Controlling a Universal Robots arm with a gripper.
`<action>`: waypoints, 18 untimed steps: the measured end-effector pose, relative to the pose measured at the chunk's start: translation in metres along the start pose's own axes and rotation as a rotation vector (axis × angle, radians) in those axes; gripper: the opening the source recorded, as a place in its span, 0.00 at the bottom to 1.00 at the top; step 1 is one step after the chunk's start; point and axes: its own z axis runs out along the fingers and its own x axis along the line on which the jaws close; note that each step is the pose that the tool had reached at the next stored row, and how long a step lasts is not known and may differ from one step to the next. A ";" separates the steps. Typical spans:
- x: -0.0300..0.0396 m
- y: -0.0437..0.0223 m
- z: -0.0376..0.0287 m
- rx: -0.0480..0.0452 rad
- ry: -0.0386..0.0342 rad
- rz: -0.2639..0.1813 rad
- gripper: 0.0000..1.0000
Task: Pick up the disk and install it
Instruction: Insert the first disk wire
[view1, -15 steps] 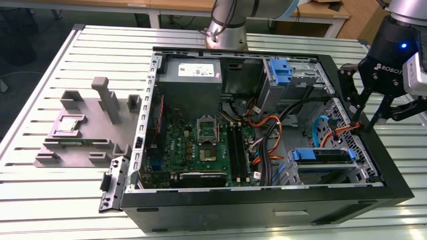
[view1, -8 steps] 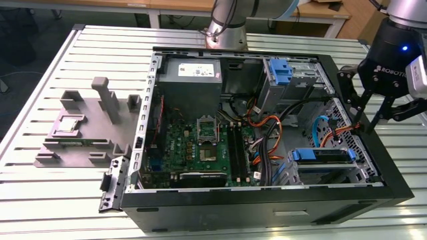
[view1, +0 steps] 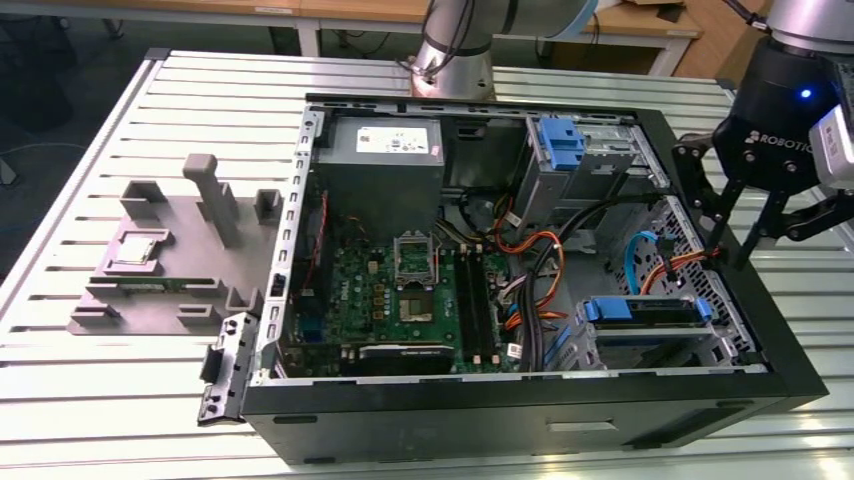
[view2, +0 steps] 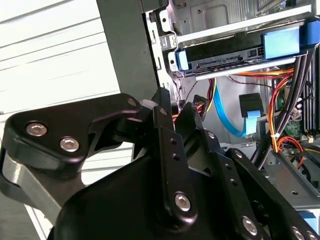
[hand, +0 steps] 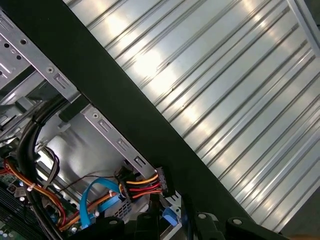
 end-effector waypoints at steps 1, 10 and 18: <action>0.0006 0.0006 0.0001 0.0000 -0.0008 -0.002 0.31; 0.0024 0.0016 0.0050 -0.0135 -0.0174 -0.083 0.31; 0.0081 0.0076 0.0037 0.0007 -0.0387 -0.111 0.31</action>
